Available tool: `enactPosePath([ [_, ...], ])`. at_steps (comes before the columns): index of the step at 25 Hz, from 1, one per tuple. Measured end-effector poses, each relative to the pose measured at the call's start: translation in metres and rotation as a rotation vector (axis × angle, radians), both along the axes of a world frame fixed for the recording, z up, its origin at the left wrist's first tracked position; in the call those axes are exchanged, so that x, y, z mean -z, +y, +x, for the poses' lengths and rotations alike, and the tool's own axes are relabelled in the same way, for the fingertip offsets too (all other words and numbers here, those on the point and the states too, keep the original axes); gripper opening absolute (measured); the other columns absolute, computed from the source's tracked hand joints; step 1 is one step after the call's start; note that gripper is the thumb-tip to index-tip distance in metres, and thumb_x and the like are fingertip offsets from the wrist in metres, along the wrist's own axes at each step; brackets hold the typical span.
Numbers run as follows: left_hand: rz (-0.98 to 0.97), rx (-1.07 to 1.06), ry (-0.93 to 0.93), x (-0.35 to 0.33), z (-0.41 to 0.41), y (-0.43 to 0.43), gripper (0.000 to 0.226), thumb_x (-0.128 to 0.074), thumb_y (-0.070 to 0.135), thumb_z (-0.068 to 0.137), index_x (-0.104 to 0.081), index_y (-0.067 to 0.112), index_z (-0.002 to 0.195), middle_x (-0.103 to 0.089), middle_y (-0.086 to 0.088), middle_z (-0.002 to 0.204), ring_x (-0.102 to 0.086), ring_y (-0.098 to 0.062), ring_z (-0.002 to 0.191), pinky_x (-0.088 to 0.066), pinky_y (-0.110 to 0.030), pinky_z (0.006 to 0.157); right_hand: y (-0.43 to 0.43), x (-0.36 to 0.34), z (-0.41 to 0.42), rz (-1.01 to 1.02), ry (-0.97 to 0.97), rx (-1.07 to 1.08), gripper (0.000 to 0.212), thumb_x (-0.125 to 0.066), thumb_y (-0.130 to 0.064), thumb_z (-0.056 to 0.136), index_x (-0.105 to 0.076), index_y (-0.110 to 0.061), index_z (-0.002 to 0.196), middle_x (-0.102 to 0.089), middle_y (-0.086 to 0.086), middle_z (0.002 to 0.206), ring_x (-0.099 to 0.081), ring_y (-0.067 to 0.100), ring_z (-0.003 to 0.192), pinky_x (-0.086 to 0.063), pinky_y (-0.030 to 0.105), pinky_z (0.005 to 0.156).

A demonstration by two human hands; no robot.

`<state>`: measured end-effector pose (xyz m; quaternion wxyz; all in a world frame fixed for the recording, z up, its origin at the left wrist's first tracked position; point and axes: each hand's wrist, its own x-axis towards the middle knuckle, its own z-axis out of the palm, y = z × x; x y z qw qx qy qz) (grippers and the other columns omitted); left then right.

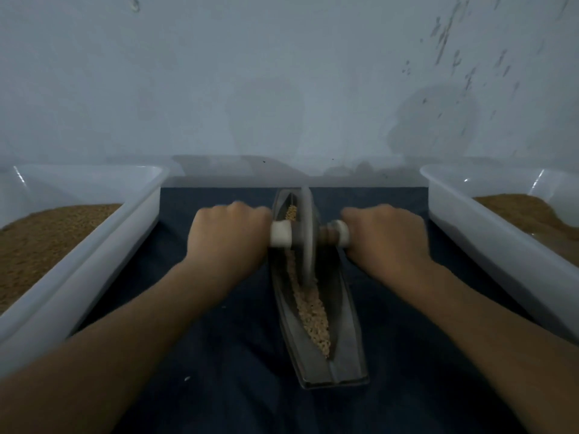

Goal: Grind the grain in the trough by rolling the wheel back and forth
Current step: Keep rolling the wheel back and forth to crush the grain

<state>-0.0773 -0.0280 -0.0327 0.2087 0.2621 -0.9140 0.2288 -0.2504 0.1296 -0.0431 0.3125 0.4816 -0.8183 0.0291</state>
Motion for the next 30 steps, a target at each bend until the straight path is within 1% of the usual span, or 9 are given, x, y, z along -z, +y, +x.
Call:
enactPosePath([
  [4,0.094,-0.037,-0.039,-0.019,-0.022,-0.01,0.006,-0.06,0.027,0.087,-0.058,0.023,0.092,-0.038,0.003,0.069,-0.043,-0.021,0.062,-0.036,-0.034,0.057,-0.023,-0.014,-0.011,0.017,-0.144,0.06,0.022,-0.062,-0.025,0.085,-0.042,-0.029,0.078,-0.059,-0.001,0.08,-0.06,0.027,0.076,-0.033,0.031,0.057],
  [9,-0.053,0.15,0.087,0.003,0.047,0.029,0.046,-0.074,0.029,0.06,-0.029,0.026,0.072,-0.027,0.008,0.052,-0.016,-0.015,0.043,-0.007,-0.021,0.049,0.047,-0.005,0.026,-0.043,0.09,-0.12,0.038,-0.05,-0.03,0.068,-0.012,-0.032,0.071,-0.031,-0.01,0.056,-0.027,0.012,0.047,-0.008,0.02,0.048],
  [11,-0.06,0.199,0.114,0.008,0.053,0.029,0.046,-0.07,0.027,0.056,-0.027,0.025,0.071,-0.034,0.006,0.049,-0.017,-0.016,0.042,-0.005,-0.019,0.051,0.059,-0.001,0.024,-0.052,0.098,-0.152,0.037,-0.045,-0.036,0.064,-0.011,-0.04,0.077,-0.03,-0.011,0.054,-0.022,0.012,0.046,-0.01,0.017,0.049],
  [14,-0.046,0.032,0.001,0.003,0.021,0.017,0.034,-0.071,0.025,0.066,-0.037,0.022,0.071,-0.034,0.004,0.056,-0.031,-0.021,0.045,-0.016,-0.025,0.047,0.025,0.002,0.011,0.001,0.051,0.014,0.033,-0.06,-0.032,0.07,-0.027,-0.034,0.071,-0.038,-0.01,0.056,-0.028,0.011,0.047,-0.01,0.021,0.047],
  [17,0.036,-0.044,-0.034,-0.018,-0.021,-0.01,0.006,-0.06,0.025,0.087,-0.056,0.021,0.089,-0.051,0.0,0.074,-0.057,-0.027,0.068,-0.034,-0.034,0.057,-0.022,-0.009,-0.009,0.007,-0.099,0.076,0.016,-0.063,-0.026,0.085,-0.048,-0.029,0.08,-0.059,-0.004,0.076,-0.047,0.02,0.062,-0.022,0.028,0.052],
  [20,0.033,-0.042,-0.045,-0.02,-0.015,-0.002,0.008,-0.061,0.026,0.087,-0.054,0.022,0.089,-0.041,0.003,0.069,-0.044,-0.022,0.062,-0.032,-0.033,0.055,-0.016,-0.011,-0.01,0.024,-0.157,0.061,0.021,-0.061,-0.024,0.084,-0.042,-0.029,0.078,-0.056,-0.004,0.076,-0.057,0.024,0.07,-0.03,0.03,0.054],
  [24,-0.054,0.134,0.052,0.0,0.045,0.03,0.048,-0.079,0.029,0.06,-0.032,0.025,0.072,-0.028,0.008,0.054,-0.022,-0.016,0.045,-0.008,-0.022,0.047,0.045,-0.004,0.025,-0.057,0.066,-0.126,0.041,-0.058,-0.026,0.065,-0.017,-0.032,0.069,-0.027,-0.012,0.056,-0.028,0.012,0.046,-0.01,0.019,0.047],
  [27,-0.054,0.196,0.067,0.003,0.056,0.032,0.054,-0.082,0.025,0.047,-0.032,0.024,0.068,-0.033,0.006,0.048,-0.018,-0.015,0.041,-0.004,-0.017,0.051,0.061,0.001,0.028,-0.051,0.07,-0.168,0.049,-0.069,-0.028,0.056,-0.024,-0.036,0.073,-0.024,-0.014,0.058,-0.026,0.013,0.046,-0.017,0.016,0.046],
  [30,-0.01,0.028,0.002,0.004,0.021,0.014,0.04,-0.076,0.029,0.064,-0.037,0.024,0.071,-0.029,0.006,0.057,-0.029,-0.019,0.044,-0.014,-0.024,0.046,0.022,-0.003,0.012,-0.016,0.037,-0.035,0.036,-0.071,-0.024,0.064,-0.036,-0.033,0.071,-0.041,-0.011,0.056,-0.038,0.015,0.047,-0.018,0.021,0.048],
])
